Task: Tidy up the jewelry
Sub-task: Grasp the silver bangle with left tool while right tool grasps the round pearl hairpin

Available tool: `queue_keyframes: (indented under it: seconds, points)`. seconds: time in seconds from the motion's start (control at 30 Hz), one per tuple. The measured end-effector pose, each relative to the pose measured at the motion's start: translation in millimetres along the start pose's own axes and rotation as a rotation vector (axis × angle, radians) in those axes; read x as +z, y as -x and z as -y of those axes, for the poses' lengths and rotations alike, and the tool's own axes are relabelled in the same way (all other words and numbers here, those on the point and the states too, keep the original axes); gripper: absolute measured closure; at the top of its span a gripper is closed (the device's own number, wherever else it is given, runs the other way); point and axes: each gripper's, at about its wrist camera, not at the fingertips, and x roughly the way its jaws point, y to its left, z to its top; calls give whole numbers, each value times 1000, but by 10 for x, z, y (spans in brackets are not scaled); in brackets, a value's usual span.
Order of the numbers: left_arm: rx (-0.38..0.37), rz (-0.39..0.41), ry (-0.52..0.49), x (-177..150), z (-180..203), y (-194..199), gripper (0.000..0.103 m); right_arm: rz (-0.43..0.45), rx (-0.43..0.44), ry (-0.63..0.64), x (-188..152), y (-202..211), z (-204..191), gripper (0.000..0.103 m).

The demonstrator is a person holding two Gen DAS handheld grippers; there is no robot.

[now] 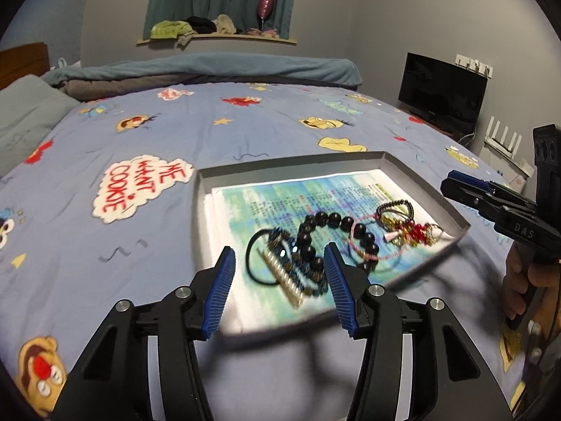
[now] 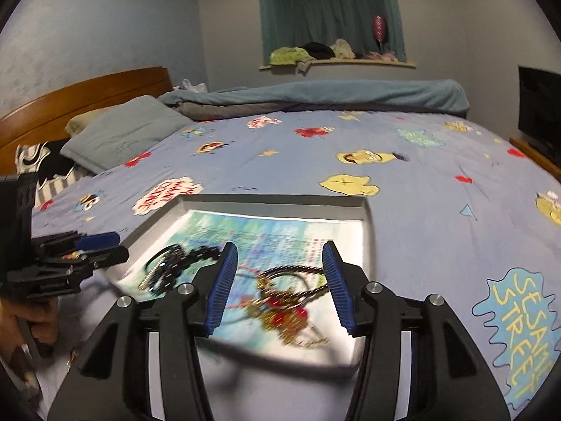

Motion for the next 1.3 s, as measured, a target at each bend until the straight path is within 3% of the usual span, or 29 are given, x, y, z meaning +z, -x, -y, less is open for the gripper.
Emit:
queue_keyframes:
  seconds: [0.3,0.5,0.8,0.87,0.9,1.03,1.2,1.3]
  points:
    - [-18,-22,-29,-344,152,401,36,6,24,19,-122,214,-146,48]
    - [-16,-51,-40,-670,346,619,36,5,35,11,-254,355,-176,44]
    - [12,-156,-96,-917,499,420,36,0,81,-3,-402,588,-260,44]
    - [13,-174,-86,-935,481,385,41,-7,89,6,-443,613,-288,44]
    - [10,-182,-82,-947,475,373,52,-10,92,9,-454,616,-298,44]
    - [-16,-163,-71,-933,464,432,56,-38,122,-1,-522,591,-333,44]
    - [-41,-73,-32,-836,394,649,56,-87,169,17,-615,494,-518,44]
    - [-17,-41,-11,-785,306,737,56,-114,202,40,-685,443,-721,44]
